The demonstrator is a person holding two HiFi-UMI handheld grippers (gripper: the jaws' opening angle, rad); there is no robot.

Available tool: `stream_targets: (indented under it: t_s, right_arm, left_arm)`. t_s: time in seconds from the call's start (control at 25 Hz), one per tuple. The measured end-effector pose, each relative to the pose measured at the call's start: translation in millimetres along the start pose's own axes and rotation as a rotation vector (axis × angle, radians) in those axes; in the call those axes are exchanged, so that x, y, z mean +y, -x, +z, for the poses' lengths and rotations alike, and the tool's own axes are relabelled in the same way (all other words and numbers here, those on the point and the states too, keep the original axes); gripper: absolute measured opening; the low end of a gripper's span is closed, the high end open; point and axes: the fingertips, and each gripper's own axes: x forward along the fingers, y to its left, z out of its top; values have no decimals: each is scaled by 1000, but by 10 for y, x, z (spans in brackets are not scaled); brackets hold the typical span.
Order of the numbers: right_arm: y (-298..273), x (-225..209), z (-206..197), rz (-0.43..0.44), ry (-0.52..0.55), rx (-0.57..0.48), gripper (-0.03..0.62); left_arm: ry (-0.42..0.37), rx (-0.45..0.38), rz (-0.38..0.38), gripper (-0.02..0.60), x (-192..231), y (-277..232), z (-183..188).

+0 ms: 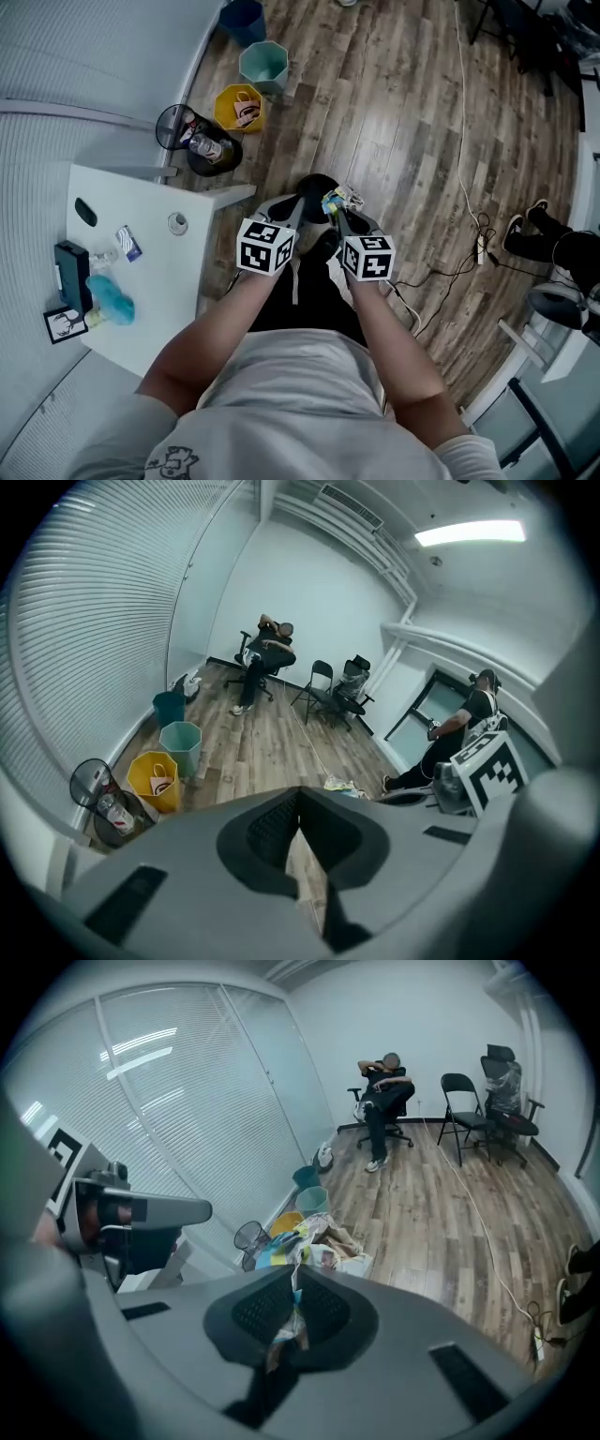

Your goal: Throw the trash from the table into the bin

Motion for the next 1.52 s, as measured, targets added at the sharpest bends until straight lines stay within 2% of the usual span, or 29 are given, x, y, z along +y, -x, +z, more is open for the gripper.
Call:
stream_targets:
  t_s: [0.24,0.48,0.72,0.96,1.24,1.48,1.52]
  right_arm:
    - [-420,-216,-281,17,45,78,14]
    - [-886,-425,-651,25,35,135,14]
    - [-1398,-591,-1045,46,20,174,14]
    - [-1815,-728,-1401,40,-19,217,14]
    - [-2130,-784,-1656,26,-42,243,14]
    - [-2215,-794,-1704,15,-72,231,16]
    - [-2224,-790,-1717,17,-76,233,44]
  left_arm:
    - [22,42,14,6,229,-302,-332]
    - [50,86,19,6,485,-737,-770]
    - [-16,149,12,6,698,-1170,-1288]
    - [43,204,10,6,988,-1408,-1769]
    - [64,224,4,6,1146,-1539,-2040]
    - [75,238,-11,6,1171,-1489,-2146]
    - [81,241,-11,6,1178,-1480,-2166]
